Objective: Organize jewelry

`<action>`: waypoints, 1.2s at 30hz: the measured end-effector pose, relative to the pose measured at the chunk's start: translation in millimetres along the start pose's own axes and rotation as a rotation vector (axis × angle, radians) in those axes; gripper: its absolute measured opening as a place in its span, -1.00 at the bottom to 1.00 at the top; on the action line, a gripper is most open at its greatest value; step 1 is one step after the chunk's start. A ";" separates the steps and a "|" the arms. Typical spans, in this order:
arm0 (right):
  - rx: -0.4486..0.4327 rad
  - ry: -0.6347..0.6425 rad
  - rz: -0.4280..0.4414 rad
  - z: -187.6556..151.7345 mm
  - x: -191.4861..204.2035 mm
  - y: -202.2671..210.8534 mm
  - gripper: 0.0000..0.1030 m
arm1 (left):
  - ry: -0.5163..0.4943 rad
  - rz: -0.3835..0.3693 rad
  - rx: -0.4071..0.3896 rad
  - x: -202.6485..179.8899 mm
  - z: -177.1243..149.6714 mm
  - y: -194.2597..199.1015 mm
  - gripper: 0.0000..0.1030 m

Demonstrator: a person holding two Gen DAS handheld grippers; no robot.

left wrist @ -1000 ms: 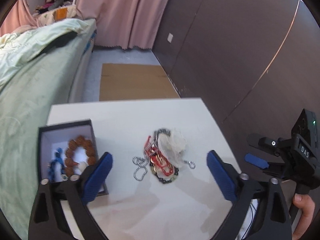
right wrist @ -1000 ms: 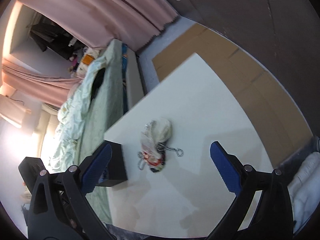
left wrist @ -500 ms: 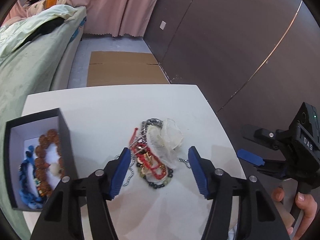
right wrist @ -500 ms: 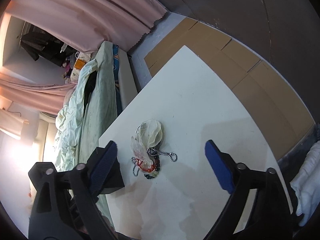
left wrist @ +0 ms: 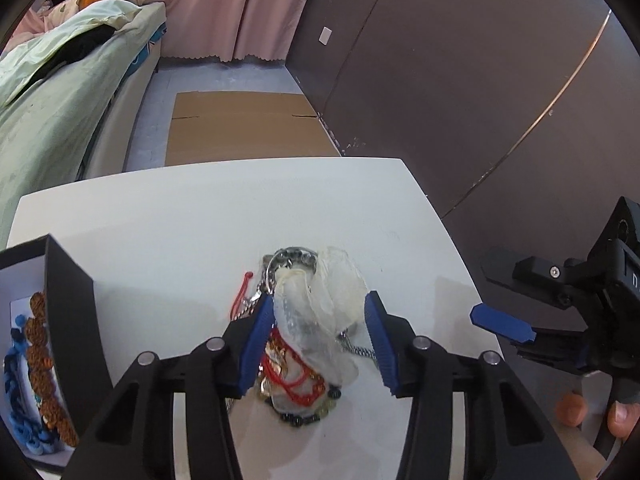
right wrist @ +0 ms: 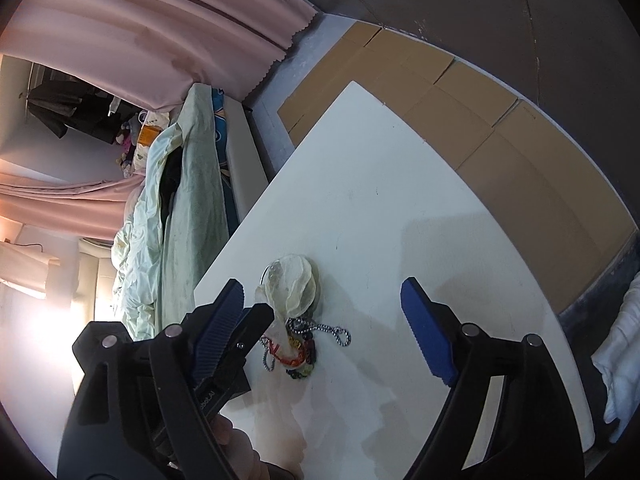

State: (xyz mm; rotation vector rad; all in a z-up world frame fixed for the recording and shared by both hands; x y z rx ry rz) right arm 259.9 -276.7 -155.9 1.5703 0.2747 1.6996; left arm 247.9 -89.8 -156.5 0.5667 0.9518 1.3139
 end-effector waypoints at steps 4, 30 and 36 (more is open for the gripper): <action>0.011 -0.010 0.001 3.1 -1.2 -6.8 0.58 | -0.013 0.040 0.006 -0.7 2.8 -9.1 -0.48; 0.101 0.072 0.023 -31.8 27.1 -37.3 0.12 | 0.096 0.001 -0.193 45.0 6.7 112.0 -1.00; 0.158 0.134 0.023 -49.7 43.8 -56.9 -0.14 | 0.118 0.004 -0.212 54.4 3.3 126.6 -1.00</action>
Point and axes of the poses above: each gripper's, at about its wrist camera, not at the fingertips, and y roughly against the way its jaws point, x to its left, z to its top, the point moved 4 cm from there along -y, roughly the way its jaws point, and after that the axes turned 5 degrees about z, right-handed, at the moved point
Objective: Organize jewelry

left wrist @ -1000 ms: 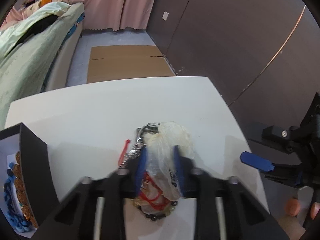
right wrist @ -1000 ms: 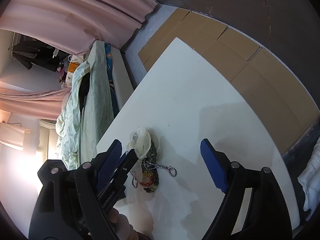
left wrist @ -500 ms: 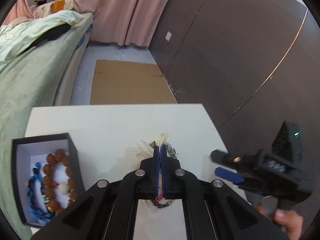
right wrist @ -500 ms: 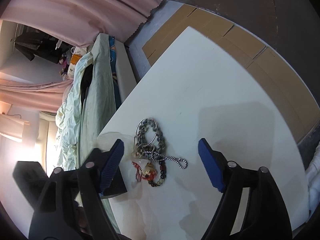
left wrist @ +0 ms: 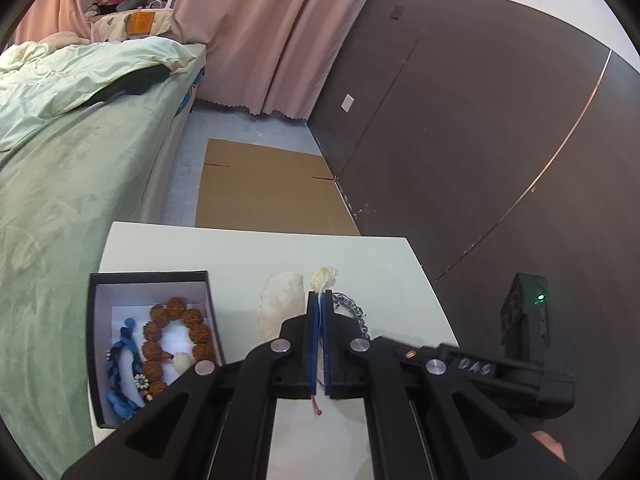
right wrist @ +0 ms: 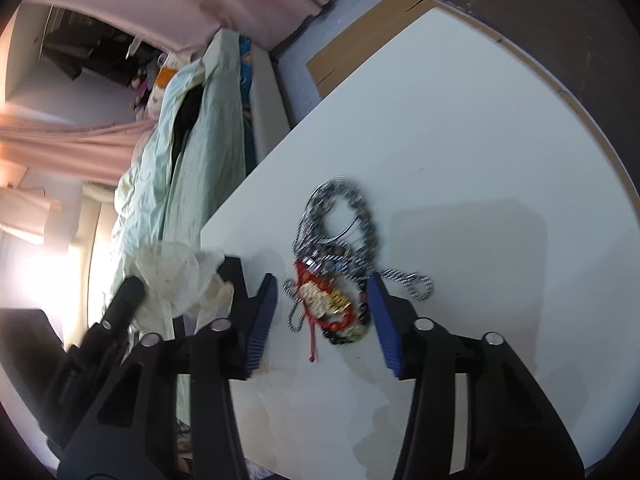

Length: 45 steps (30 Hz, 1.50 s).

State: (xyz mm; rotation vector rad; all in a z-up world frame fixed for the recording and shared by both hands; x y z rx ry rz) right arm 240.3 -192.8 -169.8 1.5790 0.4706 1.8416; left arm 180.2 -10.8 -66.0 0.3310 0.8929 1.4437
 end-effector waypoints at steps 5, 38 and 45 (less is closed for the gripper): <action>0.035 0.059 -0.044 -6.8 6.9 -19.1 -0.19 | 0.005 -0.003 -0.010 4.8 -0.1 10.3 -1.00; 0.021 0.172 -0.013 -2.8 30.3 -22.7 -0.84 | 0.024 0.024 -0.031 23.9 3.5 28.9 -1.00; -0.017 0.217 0.106 -9.7 63.1 -3.3 -0.84 | 0.047 0.086 -0.047 48.3 5.4 35.1 -1.00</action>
Point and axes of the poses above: each gripper's, at about its wrist camera, not at the fingertips, and y roughly against the way its jaws point, x to its left, z to its top, the point moved 4 cm from there along -y, roughly the way its jaws point, and after that the axes turned 5 degrees about z, right-handed, at the moved point
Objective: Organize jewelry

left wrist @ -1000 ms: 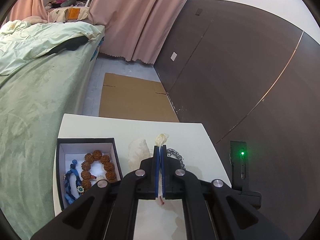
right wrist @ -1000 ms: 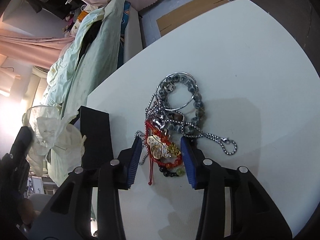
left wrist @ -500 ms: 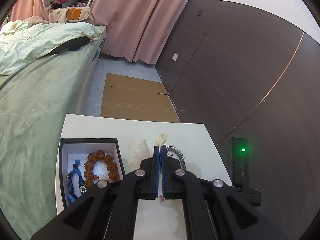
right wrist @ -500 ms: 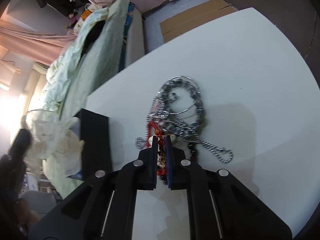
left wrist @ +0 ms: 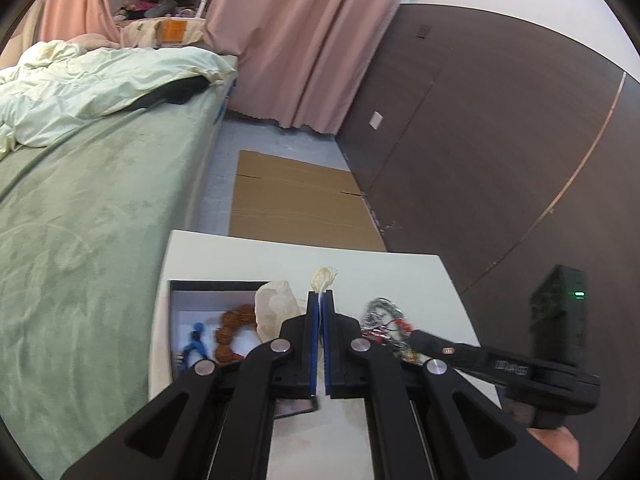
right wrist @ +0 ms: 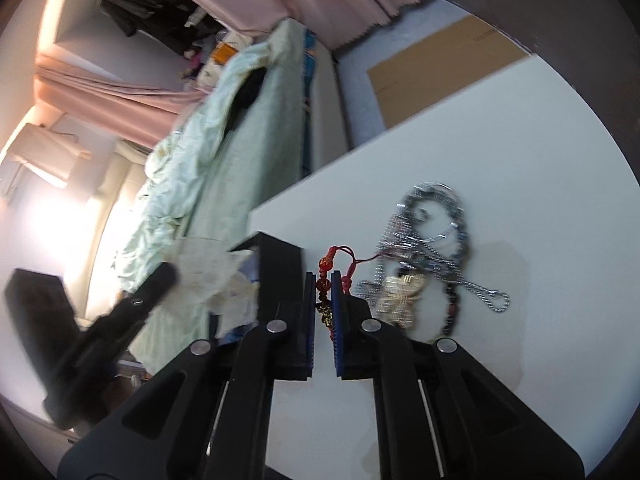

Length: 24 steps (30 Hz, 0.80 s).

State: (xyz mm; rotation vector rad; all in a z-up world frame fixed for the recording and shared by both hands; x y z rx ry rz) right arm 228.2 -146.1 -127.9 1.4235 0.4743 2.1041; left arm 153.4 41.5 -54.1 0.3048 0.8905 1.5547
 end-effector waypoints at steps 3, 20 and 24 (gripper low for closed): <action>-0.016 0.027 0.038 -0.7 17.5 3.6 -0.83 | 0.019 0.027 0.004 13.0 0.5 -0.7 -0.99; -0.002 0.081 0.195 -14.0 82.8 -21.4 -0.83 | 0.069 0.134 -0.088 52.0 15.3 25.0 0.85; 0.005 0.097 0.209 -19.5 95.1 -36.7 -0.83 | 0.098 0.147 -0.100 63.3 18.8 31.5 0.84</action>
Point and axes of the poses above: each gripper's, at about its wrist camera, not at the fingertips, and y roughly against the way its jaws point, x to its left, z to its top, the point moved 4 cm from there along -y, roughly the way its jaws point, and after that the axes turned 5 degrees about z, right-handed, at the moved point
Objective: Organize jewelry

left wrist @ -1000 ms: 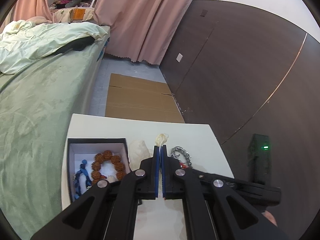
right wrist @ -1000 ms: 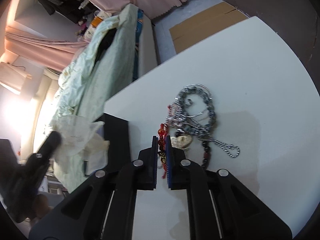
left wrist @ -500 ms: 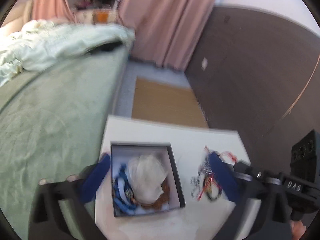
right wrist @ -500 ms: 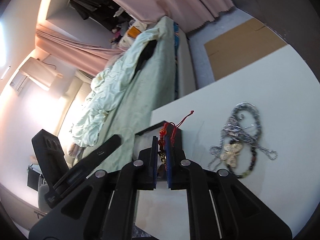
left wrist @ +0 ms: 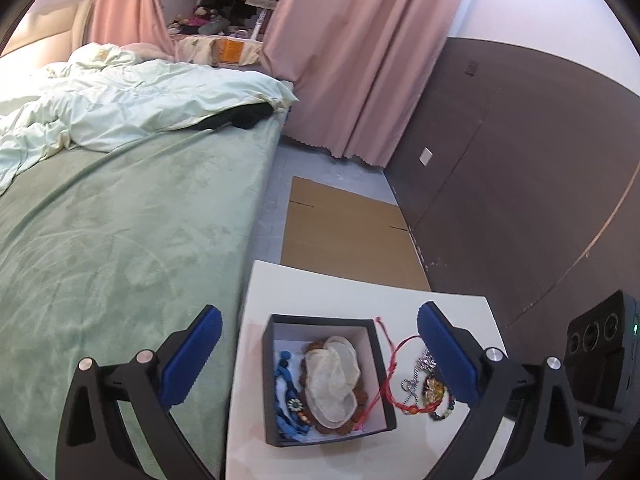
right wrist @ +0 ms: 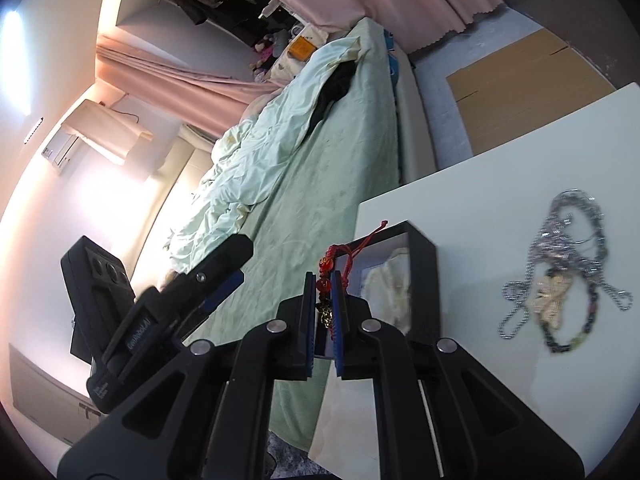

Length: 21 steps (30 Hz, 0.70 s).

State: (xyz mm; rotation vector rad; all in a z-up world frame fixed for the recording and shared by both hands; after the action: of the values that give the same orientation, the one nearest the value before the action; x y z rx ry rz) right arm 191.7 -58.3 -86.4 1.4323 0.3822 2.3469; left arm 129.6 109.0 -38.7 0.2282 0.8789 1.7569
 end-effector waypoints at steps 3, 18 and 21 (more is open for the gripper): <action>-0.006 0.027 -0.056 -3.3 2.5 -10.0 -0.83 | 0.036 0.002 0.004 8.9 1.6 0.0 0.84; -0.035 -0.011 -0.258 -3.9 -40.0 41.1 -0.28 | -0.028 -0.013 0.023 -26.1 -15.0 -4.8 0.85; -0.044 -0.019 -0.285 -3.4 -43.4 56.7 -0.28 | -0.072 -0.032 0.032 -44.1 -23.6 -5.3 0.85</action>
State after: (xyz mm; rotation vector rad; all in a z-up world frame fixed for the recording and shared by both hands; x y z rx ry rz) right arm 197.6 -128.4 -99.2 1.2849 0.4908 2.1000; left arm 137.1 60.0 -47.2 0.2952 0.8547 1.6954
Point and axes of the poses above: each gripper's, at about its wrist camera, not at the fingertips, and y roughly against the way its jaws point, x to its left, z to its top, the point moved 4 cm from there along -y, roughly the way its jaws point, and after that the axes turned 5 degrees about z, right-handed, at the moved point
